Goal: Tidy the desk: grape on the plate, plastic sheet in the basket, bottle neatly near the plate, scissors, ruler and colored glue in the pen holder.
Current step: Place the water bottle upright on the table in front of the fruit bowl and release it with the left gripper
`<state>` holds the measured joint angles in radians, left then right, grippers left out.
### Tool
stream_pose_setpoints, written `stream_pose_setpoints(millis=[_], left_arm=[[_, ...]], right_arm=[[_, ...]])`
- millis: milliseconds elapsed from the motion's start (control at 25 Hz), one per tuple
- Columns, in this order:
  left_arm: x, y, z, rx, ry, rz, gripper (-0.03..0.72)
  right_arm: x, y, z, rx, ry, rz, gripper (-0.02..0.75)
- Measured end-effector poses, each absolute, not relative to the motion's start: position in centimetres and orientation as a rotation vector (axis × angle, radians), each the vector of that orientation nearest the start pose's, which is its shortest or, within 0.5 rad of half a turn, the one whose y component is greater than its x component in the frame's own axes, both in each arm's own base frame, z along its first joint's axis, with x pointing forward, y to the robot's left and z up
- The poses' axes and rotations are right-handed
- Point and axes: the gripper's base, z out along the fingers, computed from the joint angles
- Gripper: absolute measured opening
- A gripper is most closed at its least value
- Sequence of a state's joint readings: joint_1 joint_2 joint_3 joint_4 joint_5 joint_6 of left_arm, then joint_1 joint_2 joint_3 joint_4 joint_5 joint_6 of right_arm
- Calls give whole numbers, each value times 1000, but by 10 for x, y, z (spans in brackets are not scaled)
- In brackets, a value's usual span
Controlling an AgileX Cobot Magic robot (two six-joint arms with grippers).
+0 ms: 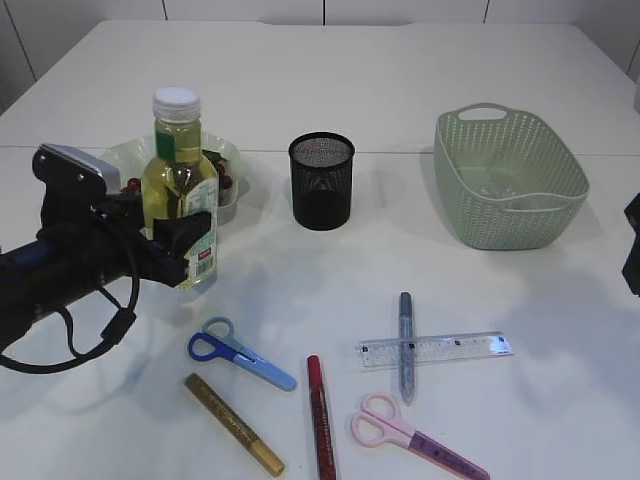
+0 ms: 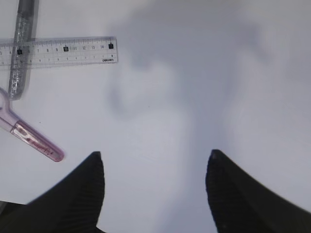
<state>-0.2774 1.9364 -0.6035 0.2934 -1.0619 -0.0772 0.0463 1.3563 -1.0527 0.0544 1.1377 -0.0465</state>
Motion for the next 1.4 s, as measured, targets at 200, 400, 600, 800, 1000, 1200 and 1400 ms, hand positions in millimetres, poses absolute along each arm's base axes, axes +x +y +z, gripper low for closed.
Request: stream_pose_setpoints(millis=[200, 400, 600, 800, 1000, 1200, 1400], left_arm=[[313, -113, 112, 492, 1735, -379, 414], [316, -112, 96, 473, 1784, -373, 414], [319, -112, 92, 457, 1777, -375, 414], [318, -113, 91, 460, 1776, -377, 433], [318, -113, 91, 463, 1776, -378, 499], [318, -113, 91, 464, 1776, -379, 534], [318, -113, 91, 464, 1776, -379, 538]], right_arm=[[246, 16, 286, -110, 2922, 76, 512], [247, 16, 286, -112, 2918, 75, 512], [247, 16, 286, -113, 2916, 75, 512], [247, 16, 286, -113, 2915, 75, 512], [247, 16, 286, -113, 2915, 75, 512], [247, 16, 286, -115, 2915, 75, 512], [247, 16, 286, -115, 2915, 75, 512]])
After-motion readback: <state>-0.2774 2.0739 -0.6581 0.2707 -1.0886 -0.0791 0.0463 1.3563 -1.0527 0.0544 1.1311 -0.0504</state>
